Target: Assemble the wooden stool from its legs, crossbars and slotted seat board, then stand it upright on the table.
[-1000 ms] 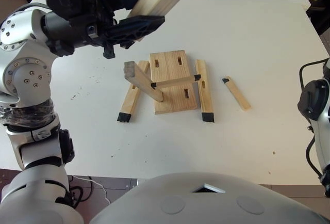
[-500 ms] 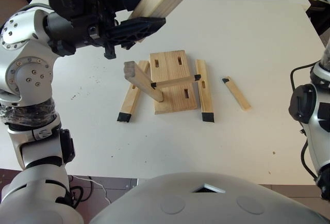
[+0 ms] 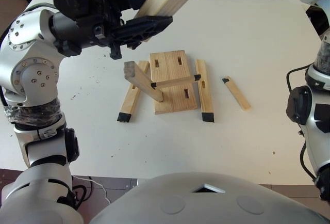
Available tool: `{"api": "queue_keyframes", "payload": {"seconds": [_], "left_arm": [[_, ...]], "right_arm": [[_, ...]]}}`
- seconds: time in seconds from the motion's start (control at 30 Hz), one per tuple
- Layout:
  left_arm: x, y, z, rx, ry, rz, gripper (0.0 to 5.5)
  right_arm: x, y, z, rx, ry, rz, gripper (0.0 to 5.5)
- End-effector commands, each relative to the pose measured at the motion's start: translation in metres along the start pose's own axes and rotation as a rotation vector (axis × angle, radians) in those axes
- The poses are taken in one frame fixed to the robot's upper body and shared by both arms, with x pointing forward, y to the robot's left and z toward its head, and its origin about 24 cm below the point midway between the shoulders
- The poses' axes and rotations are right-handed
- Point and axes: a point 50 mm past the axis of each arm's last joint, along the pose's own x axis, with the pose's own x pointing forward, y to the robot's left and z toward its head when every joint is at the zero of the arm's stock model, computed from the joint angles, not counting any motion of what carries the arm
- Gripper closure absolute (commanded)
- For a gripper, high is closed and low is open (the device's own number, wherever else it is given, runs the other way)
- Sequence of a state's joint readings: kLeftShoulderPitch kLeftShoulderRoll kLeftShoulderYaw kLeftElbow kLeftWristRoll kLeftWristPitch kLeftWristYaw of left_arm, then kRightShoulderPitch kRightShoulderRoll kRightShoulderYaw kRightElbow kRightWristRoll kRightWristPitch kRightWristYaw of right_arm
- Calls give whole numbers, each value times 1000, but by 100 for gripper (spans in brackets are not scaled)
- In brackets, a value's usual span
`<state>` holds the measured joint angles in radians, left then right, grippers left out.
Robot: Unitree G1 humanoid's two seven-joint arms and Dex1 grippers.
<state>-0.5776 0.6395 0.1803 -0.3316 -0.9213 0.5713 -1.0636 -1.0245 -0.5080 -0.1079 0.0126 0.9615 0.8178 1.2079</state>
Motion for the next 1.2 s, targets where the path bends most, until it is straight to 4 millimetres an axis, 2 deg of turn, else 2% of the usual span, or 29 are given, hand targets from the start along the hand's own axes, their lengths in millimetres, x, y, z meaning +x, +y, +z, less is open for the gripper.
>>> {"api": "queue_keyframes", "payload": {"seconds": [0.03, 0.27, 0.47, 0.5, 0.7, 0.83, 0.93, 1.03, 1.13, 1.2], "left_arm": [[6, -2, 4, 17, -18, -23, 347], [8, -2, 3, 20, -22, -12, 347], [7, 7, -1, 16, -3, 57, 347], [7, 9, -2, 7, 0, 71, 310], [-1, 11, -4, -3, 48, 89, 218], [-16, 12, 0, 15, 41, 124, 216], [-39, 23, 1, 29, 15, 298, 216], [-55, 31, 0, 12, -95, 499, 216], [-61, 40, -16, -89, -241, 749, 216], [-64, 46, -36, -299, -454, 983, 216]], "right_arm": [[1, -1, -4, 13, -3, 3, 343], [2, 0, -13, 42, 6, -4, 344], [-3, 0, -14, 44, 1, -54, 346], [-5, -1, -14, 43, 2, -66, 346], [-12, -2, -14, 32, 14, -125, 346], [-24, -7, -12, 2, 15, -213, 346], [-43, -14, -17, -26, 56, -316, 346], [-64, -14, -36, -56, 183, -382, 346], [-85, -7, -59, -76, 352, -412, 346], [-94, -3, -71, -103, 450, -429, 346]]}}
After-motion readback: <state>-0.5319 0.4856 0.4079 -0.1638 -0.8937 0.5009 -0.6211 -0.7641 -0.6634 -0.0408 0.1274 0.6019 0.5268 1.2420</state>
